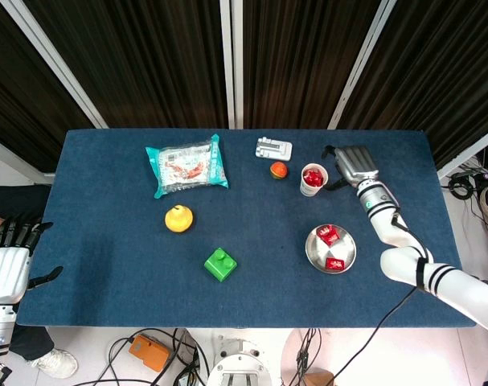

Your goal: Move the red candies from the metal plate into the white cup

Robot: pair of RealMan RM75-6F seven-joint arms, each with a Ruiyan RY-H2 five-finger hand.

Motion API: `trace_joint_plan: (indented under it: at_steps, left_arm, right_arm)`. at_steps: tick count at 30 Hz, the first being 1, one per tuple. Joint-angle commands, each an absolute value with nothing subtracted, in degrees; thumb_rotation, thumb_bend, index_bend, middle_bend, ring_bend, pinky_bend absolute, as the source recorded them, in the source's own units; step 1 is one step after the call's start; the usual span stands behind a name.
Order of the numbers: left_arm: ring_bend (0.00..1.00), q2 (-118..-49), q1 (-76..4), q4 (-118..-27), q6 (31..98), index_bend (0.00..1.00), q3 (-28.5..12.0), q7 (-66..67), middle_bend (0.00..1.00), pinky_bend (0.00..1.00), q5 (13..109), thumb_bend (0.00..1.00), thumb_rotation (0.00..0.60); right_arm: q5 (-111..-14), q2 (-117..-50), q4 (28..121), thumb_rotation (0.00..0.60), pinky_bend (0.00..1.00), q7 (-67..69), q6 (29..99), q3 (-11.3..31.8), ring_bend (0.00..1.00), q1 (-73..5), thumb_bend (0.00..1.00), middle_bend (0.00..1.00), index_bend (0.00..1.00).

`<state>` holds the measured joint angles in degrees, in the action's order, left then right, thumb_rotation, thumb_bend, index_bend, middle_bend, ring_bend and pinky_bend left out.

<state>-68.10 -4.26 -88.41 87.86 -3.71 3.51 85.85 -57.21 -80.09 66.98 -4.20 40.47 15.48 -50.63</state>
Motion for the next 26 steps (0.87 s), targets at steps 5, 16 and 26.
trace_joint_plan:
  at_steps: [5, 16, 26]
  left_arm:
    - [0.03, -67.9, -4.7, -88.1, 87.1, 0.2, -4.1, 3.0, 0.14, 0.0, 85.1, 0.04, 0.6]
    - [0.03, -67.9, -4.8, -88.1, 87.1, 0.2, -4.6, 2.3, 0.14, 0.0, 84.3, 0.04, 0.6]
    - [0.03, -68.2, -3.7, -88.0, 88.1, 0.2, -3.6, 1.9, 0.14, 0.0, 84.6, 0.04, 0.6]
  right_arm:
    - [-63.1, -70.3, 79.1, 0.551, 0.85, -0.8, 56.4, 14.1, 0.8, -39.1, 0.16, 0.75, 0.31]
    - [-74.0, -62.0, 89.7, 0.554, 0.07, 6.0, 76.9, 6.1, 0.04, -21.0, 0.16, 0.11, 0.01]
    - [-79.1, -59.5, 92.8, 0.556, 0.0, 8.5, 82.8, 1.8, 0.0, -12.8, 0.16, 0.01, 0.0]
